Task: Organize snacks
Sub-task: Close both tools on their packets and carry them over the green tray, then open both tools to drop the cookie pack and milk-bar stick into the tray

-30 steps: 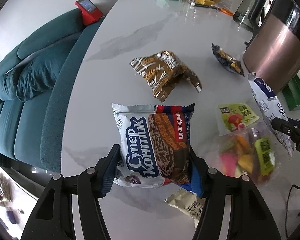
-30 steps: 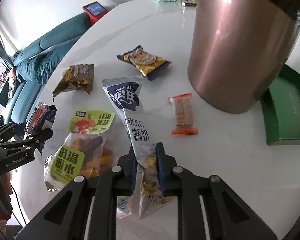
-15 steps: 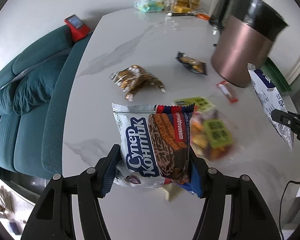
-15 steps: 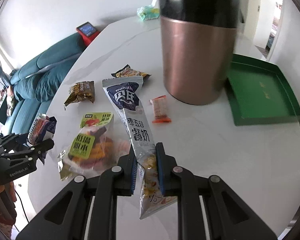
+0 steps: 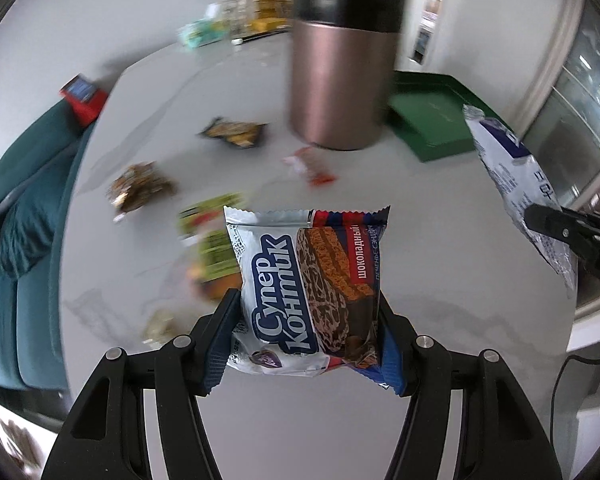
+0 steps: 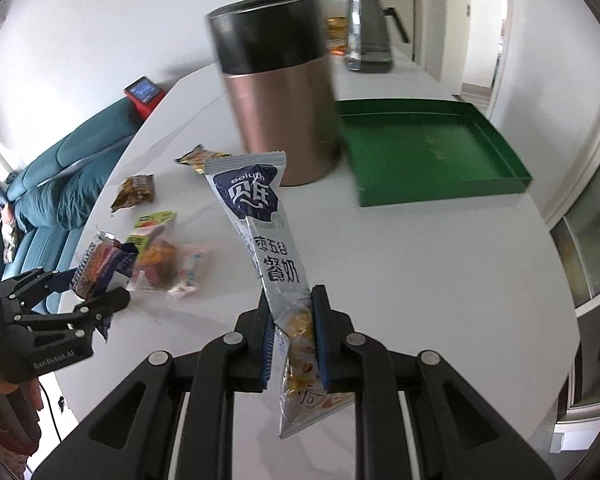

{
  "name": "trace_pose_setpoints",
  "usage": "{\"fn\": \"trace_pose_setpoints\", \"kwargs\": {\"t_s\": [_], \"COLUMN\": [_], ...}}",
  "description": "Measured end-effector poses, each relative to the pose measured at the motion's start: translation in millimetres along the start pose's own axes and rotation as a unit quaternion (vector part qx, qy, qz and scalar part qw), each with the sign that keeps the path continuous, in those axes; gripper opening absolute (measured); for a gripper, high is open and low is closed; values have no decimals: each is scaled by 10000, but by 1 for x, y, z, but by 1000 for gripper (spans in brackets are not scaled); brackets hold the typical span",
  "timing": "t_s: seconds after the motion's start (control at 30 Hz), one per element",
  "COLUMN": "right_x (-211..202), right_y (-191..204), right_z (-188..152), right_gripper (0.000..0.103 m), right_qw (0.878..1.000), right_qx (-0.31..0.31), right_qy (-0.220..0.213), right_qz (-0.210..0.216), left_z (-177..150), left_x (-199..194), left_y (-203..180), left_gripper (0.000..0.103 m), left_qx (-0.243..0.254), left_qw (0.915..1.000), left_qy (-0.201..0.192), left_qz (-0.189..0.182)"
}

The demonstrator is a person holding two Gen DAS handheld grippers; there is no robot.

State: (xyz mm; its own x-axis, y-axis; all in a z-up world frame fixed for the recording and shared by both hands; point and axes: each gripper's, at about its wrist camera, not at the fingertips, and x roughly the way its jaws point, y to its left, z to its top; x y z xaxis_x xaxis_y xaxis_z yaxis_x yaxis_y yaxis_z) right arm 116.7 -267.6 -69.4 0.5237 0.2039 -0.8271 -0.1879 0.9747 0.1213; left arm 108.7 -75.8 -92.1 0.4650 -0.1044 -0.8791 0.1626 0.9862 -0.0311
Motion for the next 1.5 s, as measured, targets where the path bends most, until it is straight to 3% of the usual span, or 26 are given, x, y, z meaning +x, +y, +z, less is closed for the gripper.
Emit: {"fn": "trace_pose_setpoints", "kwargs": {"t_s": [0.27, 0.63, 0.8, 1.0, 1.23, 1.5], "right_x": [1, 25, 48, 104, 162, 194], "right_y": [-103, -229, -254, -265, -268, -275], "right_z": [20, 100, 146, 196, 222, 225], "right_gripper": [0, 0, 0, 0, 0, 0], "right_qw": [9999, 9993, 9989, 9979, 9943, 9919], "right_qx": [77, -340, -435, -457, -517, -496], "right_qy": [94, 172, 155, 436, 928, 1172], "right_qz": [-29, -7, 36, 151, 118, -32], "left_z": [52, 158, 201, 237, 265, 261], "left_x": [30, 84, 114, 150, 198, 231], "left_y": [-98, -202, -205, -191, -178, -167], "left_gripper": [57, 57, 57, 57, 57, 57], "left_qx": [-155, -764, -1182, -1420, -1473, -1550], "left_qw": [9999, 9967, 9924, 9883, 9853, 9824], "left_qy": [-28, -199, -113, 24, 322, 593], "left_qz": [30, 160, 321, 563, 798, 859]}}
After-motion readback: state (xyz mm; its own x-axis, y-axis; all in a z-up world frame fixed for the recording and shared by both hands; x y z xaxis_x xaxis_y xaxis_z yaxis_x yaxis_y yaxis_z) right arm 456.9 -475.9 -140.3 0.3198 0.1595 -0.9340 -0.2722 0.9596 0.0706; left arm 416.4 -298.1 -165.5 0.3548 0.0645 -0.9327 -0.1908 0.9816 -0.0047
